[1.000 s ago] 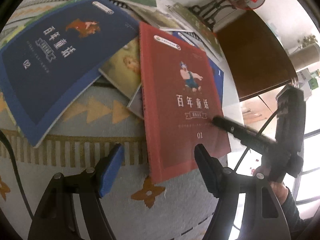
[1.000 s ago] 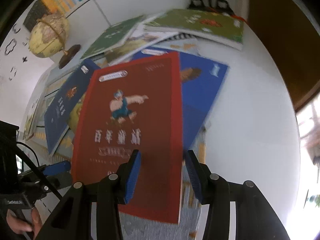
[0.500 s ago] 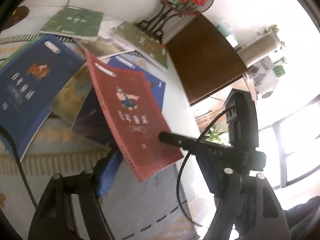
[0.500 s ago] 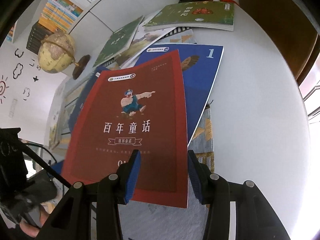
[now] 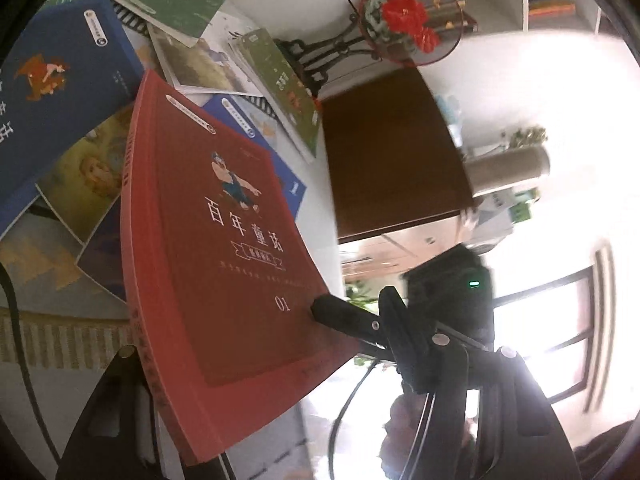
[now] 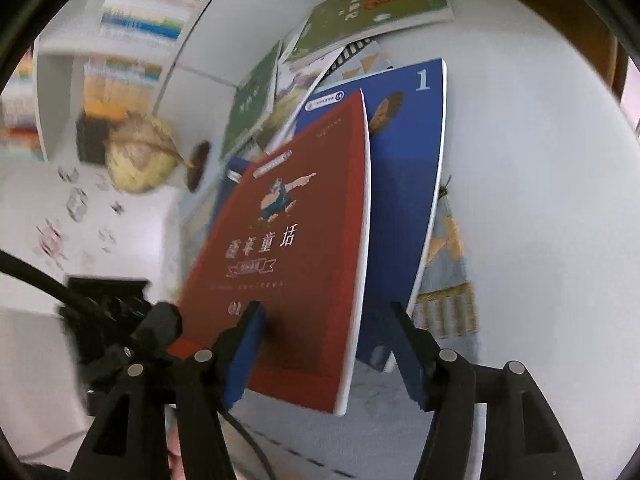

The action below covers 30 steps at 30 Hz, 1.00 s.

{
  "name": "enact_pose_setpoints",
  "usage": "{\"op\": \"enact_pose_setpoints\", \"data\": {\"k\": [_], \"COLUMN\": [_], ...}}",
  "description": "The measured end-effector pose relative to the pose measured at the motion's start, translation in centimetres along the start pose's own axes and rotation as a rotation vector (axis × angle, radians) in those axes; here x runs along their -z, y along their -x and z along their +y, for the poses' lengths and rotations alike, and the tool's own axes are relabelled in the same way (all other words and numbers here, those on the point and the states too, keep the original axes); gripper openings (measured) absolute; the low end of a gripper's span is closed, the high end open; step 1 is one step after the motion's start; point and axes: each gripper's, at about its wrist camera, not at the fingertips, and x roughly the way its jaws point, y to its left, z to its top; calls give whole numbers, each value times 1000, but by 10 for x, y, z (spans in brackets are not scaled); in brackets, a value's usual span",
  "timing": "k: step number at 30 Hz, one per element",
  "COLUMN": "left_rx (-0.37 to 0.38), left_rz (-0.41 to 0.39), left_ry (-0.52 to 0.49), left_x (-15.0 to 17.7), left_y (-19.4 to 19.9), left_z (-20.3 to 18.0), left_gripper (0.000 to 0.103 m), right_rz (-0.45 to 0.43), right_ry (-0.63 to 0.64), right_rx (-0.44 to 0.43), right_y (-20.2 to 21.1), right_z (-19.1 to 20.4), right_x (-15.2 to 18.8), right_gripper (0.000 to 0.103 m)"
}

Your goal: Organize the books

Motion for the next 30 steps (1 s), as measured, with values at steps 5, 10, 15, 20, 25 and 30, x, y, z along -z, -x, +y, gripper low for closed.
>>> {"op": "enact_pose_setpoints", "data": {"k": [5,10,15,20,25,30], "left_rx": [-20,-199,-308,-457,-481,-457], "left_rz": [18,2,-27,42,66,41], "left_ry": [-12,-48,-15,-197,-294,-305], "left_x": [-1,2,-1,9,23,31], "left_y": [-2,11,20,-1,-12,-7], "left_z": [-2,9,32,17,1,-13], "left_gripper": [59,62,63,63,63,63], "right_rz": [-20,-74,-65,-56,-80,-78], "right_ry": [-110,-87,-21,107,255,306], "right_rx": [-177,-152,-89,13,141,160], "right_y": [-13,-12,-9,-12,-10,-5], "right_z": [-4,2,9,27,45,44], "right_x": [-8,-12,-14,-9,-7,-3], "right_gripper": [53,16,13,14,14,14]}}
